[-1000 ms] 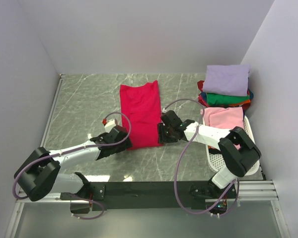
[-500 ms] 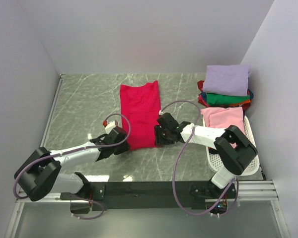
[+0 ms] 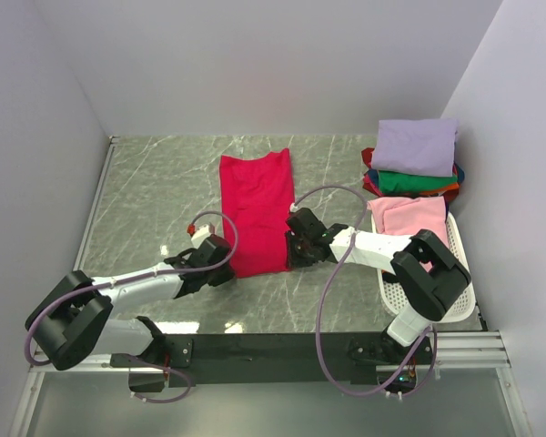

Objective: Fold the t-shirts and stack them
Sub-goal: Fold the tshirt

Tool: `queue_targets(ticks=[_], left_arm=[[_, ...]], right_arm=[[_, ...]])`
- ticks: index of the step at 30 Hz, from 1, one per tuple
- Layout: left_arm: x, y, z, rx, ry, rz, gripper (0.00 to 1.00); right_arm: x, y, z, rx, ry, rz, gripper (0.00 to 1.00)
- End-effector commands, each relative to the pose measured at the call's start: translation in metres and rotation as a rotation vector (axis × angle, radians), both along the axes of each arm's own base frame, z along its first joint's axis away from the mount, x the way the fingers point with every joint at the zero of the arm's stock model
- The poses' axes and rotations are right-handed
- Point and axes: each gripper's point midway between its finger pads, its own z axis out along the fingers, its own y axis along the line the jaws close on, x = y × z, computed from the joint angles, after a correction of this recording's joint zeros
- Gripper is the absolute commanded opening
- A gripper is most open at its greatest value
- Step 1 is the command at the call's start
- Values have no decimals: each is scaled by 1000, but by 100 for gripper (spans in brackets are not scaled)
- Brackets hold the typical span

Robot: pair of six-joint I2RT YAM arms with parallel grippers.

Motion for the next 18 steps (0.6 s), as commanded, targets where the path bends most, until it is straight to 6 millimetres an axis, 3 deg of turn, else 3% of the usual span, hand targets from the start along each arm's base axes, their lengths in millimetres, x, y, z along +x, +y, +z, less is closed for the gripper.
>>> queue_targets(ticks=[1, 2, 4, 5, 11, 18], left_arm=[[-38, 25, -35, 101, 146, -21, 14], [-38, 25, -37, 102, 148, -23, 12], [-38, 25, -40, 106, 153, -25, 1], [-37, 24, -42, 110, 156, -35, 0], [-40, 20, -41, 124, 151, -111, 1], [-72, 10, -43, 63, 219, -242, 1]], right_arm=[[-11, -6, -10, -33, 30, 9, 24], [-11, -5, -10, -29, 32, 13, 22], [-12, -3, -11, -29, 36, 21, 5], [-13, -3, -12, -31, 39, 25, 0], [-25, -10, -9, -60, 53, 55, 0], [-68, -34, -9, -115, 121, 107, 0]])
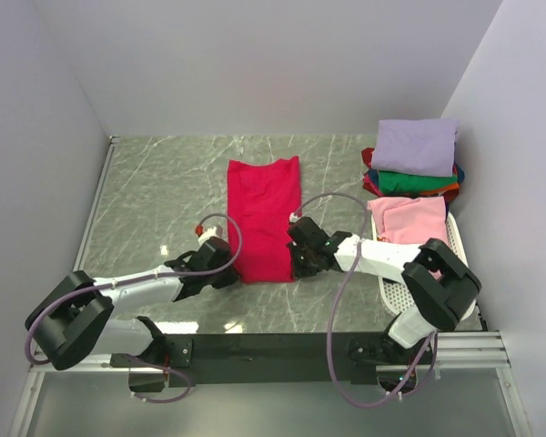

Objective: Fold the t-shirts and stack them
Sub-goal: Fold the tshirt

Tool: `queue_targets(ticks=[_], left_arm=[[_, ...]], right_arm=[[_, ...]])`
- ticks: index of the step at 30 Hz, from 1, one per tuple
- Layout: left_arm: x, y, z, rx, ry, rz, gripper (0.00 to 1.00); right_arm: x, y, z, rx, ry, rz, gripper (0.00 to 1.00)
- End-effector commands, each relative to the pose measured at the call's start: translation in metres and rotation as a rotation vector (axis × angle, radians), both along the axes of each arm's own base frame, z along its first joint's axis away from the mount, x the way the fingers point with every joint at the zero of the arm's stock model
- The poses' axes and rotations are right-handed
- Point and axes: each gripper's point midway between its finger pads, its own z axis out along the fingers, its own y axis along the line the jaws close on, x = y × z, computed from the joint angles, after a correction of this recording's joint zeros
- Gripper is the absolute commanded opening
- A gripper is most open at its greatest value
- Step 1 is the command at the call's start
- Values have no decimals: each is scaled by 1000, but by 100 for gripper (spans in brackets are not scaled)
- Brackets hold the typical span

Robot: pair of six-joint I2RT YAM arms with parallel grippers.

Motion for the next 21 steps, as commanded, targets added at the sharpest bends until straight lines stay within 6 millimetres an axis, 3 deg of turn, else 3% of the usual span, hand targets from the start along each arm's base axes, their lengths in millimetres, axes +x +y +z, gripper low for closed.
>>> queue_targets(ticks=[1, 4, 15, 21], left_arm=[[-70, 26, -42, 126, 224, -159, 0], [-77, 25, -35, 123, 214, -194, 1], [-117, -8, 14, -66, 185, -426, 1], [-136, -27, 55, -177, 132, -549, 1]], right_arm=[[-44, -28, -8, -88, 104, 49, 0], [-58, -29, -3, -65, 121, 69, 0], [-113, -29, 35, 10, 191, 206, 0], [-139, -28, 55, 74, 235, 310, 0]])
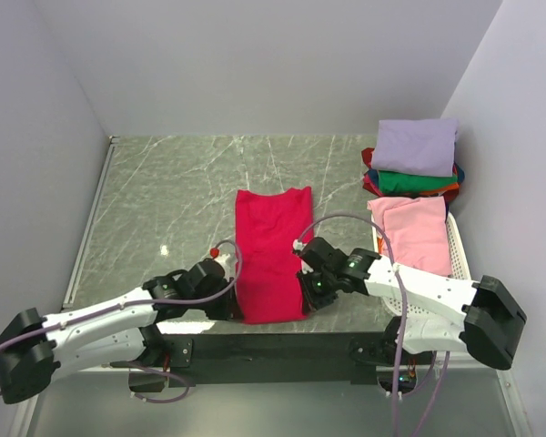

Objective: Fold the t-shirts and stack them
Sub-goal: Fold the tshirt

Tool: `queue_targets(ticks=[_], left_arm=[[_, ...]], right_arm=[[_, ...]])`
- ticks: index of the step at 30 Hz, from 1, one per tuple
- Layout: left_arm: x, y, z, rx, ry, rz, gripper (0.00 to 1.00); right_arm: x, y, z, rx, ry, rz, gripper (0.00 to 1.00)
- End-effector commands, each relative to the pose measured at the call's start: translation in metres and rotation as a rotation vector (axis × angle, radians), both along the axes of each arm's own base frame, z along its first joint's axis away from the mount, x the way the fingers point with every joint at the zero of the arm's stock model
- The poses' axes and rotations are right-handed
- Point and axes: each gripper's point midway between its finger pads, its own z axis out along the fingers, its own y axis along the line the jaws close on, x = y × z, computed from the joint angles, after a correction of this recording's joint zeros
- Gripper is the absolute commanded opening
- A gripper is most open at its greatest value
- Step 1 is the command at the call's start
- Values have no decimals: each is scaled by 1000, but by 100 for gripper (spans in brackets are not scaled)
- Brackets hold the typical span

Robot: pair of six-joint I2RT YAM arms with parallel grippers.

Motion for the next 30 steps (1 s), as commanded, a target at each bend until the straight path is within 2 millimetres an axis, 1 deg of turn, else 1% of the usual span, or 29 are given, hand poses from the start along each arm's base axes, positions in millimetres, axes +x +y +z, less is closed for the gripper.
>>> queue_targets(ticks=[1, 3, 4, 5, 7, 9, 10, 11, 12, 13, 14, 15, 16, 17, 18, 20, 22, 24, 27, 28, 30], left_arm=[[-15, -14, 40, -118, -23, -110, 0], [-20, -17, 51, -153, -34, -136, 1], [-25, -19, 62, -190, -44, -158, 0], [-27, -20, 67, -205, -50, -169, 1], [-31, -22, 80, -242, -71, -189, 1], [-32, -22, 90, -263, -90, -195, 1], [-32, -23, 102, -287, -115, -200, 1], [-31, -23, 107, -294, -131, -199, 1], [-31, -23, 114, -305, -146, -199, 1], [-28, -24, 126, -329, -179, -196, 1], [-25, -23, 132, -331, -201, -184, 1], [-24, -23, 137, -336, -216, -181, 1], [-20, -23, 148, -349, -247, -177, 1], [-16, -22, 151, -339, -266, -161, 1], [-12, -22, 159, -340, -290, -148, 1], [-5, -21, 165, -326, -328, -133, 1], [5, -21, 175, -329, -374, -100, 1], [16, -20, 180, -321, -414, -54, 1], [28, -23, 183, -324, -452, -12, 1], [35, -23, 181, -306, -467, 14, 1], [43, -27, 177, -294, -487, 35, 1]], right_arm=[[-26, -3, 13, 26, 66, 89, 0], [-31, -3, 23, 42, 63, 111, 0], [-33, -1, 28, 55, 60, 122, 0], [-34, 1, 39, 82, 48, 129, 0], [-37, 3, 50, 112, 43, 143, 0], [-37, 3, 65, 144, 22, 143, 0], [-38, 3, 69, 153, 15, 144, 0], [-37, 2, 76, 164, -1, 143, 0], [-36, 1, 80, 165, -10, 139, 0], [-35, 1, 84, 169, -23, 135, 0], [-34, 0, 92, 176, -37, 132, 0], [-31, -1, 96, 172, -59, 124, 0], [-29, -2, 100, 169, -72, 119, 0], [-27, -2, 108, 176, -89, 116, 0], [-22, -4, 111, 167, -114, 100, 0], [-15, -5, 122, 167, -153, 86, 0], [-7, -6, 126, 153, -192, 69, 0], [2, -7, 133, 146, -224, 52, 0], [23, -12, 136, 115, -282, 2, 0], [28, -13, 135, 110, -291, -7, 0], [45, -16, 133, 93, -319, -37, 0]])
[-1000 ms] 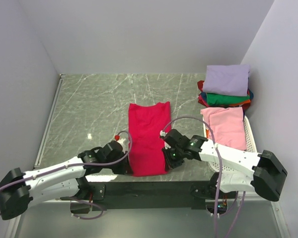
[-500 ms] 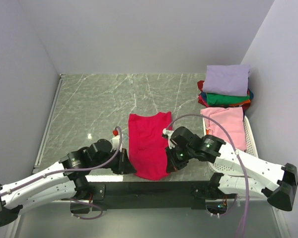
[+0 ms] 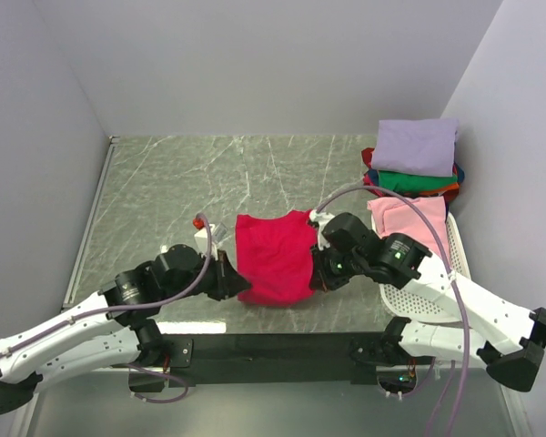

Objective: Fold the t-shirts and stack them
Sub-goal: Fold the tshirt

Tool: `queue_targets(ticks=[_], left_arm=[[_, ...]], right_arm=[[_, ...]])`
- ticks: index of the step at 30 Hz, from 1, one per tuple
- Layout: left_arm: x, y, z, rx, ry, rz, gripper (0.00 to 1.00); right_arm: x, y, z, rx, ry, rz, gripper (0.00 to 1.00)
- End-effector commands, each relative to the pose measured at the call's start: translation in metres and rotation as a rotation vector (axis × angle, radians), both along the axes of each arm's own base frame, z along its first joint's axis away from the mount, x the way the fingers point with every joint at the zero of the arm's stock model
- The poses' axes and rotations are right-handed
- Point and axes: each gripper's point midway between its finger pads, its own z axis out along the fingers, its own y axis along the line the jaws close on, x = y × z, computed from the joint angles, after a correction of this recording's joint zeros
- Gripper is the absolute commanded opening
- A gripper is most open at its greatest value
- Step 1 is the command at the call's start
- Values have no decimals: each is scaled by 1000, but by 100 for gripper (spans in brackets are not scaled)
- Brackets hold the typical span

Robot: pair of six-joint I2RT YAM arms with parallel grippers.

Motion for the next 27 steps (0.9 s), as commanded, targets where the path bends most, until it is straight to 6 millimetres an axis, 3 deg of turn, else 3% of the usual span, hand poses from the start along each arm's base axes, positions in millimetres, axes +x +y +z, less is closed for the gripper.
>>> queue_targets(ticks=[1, 4, 8, 10, 18, 22, 27], left_arm=[[32, -9, 14, -14, -112, 98, 1], [46, -16, -4, 48, -116, 127, 1], [76, -18, -12, 86, -146, 202, 1], [95, -11, -21, 117, -150, 243, 1], [154, -2, -28, 132, -182, 288, 0], [173, -2, -36, 161, -176, 299, 1], [194, 4, -33, 169, -191, 323, 1]], right_arm=[[33, -6, 7, -25, -95, -60, 0], [56, -8, 1, -45, -119, -87, 0], [88, -9, -13, -70, -139, -120, 0], [105, -8, -20, -80, -144, -128, 0], [153, 0, -41, -124, -133, -142, 0], [175, 6, -37, -114, -148, -144, 0], [198, 6, -36, -128, -149, -150, 0]])
